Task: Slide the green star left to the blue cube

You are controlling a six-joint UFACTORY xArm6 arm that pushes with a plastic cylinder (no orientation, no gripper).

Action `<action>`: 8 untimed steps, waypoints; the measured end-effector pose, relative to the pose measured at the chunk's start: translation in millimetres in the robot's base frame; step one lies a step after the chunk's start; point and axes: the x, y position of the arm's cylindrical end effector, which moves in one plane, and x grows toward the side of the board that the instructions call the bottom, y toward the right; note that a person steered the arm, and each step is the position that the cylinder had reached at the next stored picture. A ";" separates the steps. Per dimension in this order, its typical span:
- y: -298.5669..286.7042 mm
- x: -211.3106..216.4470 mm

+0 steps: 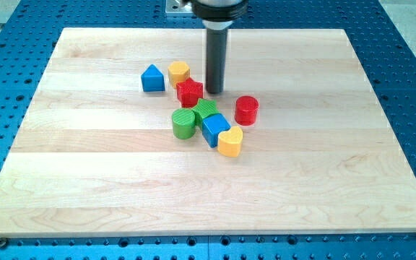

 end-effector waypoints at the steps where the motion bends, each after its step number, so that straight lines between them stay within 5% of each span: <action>1: -3.0 1.6; 3: -3.8 60.3; 8: -18.2 101.1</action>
